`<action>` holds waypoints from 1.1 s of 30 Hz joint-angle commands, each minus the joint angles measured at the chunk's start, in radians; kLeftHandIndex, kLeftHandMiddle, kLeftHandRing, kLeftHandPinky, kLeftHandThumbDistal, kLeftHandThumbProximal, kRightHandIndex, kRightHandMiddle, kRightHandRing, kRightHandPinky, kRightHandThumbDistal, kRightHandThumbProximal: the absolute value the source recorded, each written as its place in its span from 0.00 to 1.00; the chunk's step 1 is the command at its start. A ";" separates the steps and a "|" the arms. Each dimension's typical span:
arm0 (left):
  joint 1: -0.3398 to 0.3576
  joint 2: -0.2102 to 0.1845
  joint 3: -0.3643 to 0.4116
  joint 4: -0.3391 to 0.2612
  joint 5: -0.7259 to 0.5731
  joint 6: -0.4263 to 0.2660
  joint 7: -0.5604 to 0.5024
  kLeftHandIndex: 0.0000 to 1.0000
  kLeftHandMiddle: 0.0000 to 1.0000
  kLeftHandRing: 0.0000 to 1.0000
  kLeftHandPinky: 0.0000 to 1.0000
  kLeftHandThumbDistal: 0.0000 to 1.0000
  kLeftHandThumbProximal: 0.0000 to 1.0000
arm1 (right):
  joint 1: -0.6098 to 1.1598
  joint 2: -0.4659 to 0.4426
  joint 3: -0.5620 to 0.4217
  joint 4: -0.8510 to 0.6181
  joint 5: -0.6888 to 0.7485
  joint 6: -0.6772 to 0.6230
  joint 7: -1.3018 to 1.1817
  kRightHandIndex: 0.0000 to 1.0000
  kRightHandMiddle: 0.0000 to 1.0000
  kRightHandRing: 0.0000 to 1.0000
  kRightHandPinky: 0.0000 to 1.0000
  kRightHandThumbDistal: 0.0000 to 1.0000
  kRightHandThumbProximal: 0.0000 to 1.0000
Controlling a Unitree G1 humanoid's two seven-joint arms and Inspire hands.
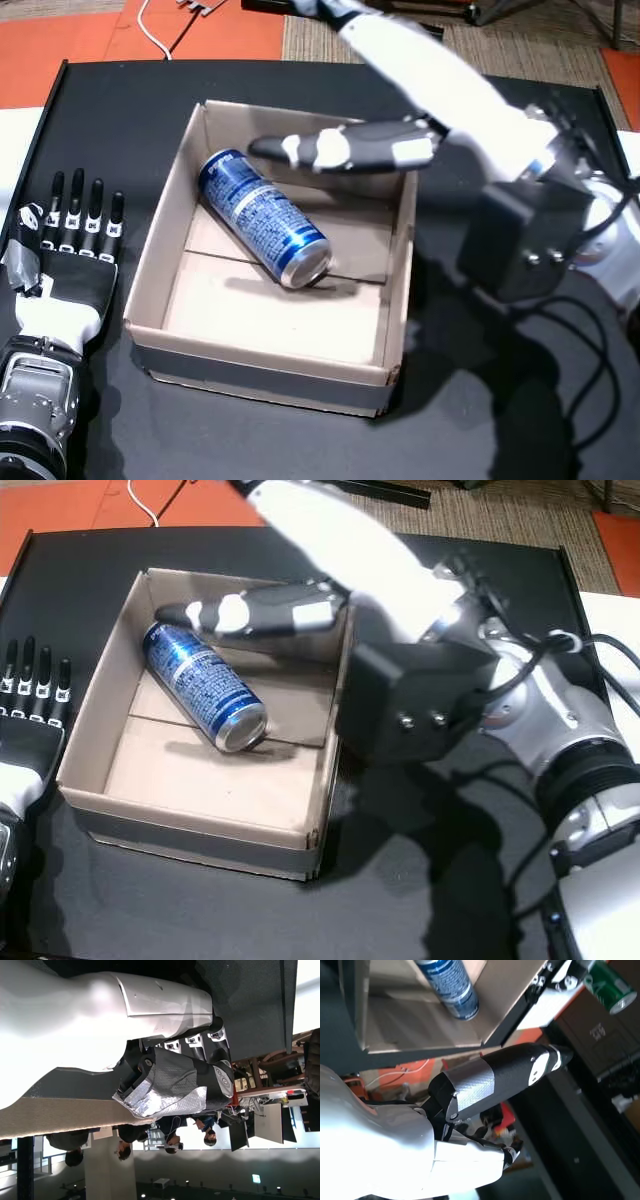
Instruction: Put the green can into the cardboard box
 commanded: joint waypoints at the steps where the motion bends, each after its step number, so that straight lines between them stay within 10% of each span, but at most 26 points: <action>1: 0.068 -0.020 -0.006 0.046 0.021 0.026 0.059 0.49 0.52 0.64 0.76 0.00 0.50 | 0.026 -0.014 -0.023 -0.010 0.030 -0.013 -0.004 0.87 0.94 1.00 1.00 1.00 0.65; 33: 0.065 -0.010 -0.009 0.042 0.021 0.016 0.096 0.55 0.52 0.60 0.74 0.00 0.53 | 0.242 -0.159 -0.233 -0.009 0.209 -0.139 -0.020 0.82 0.88 0.92 0.97 1.00 0.67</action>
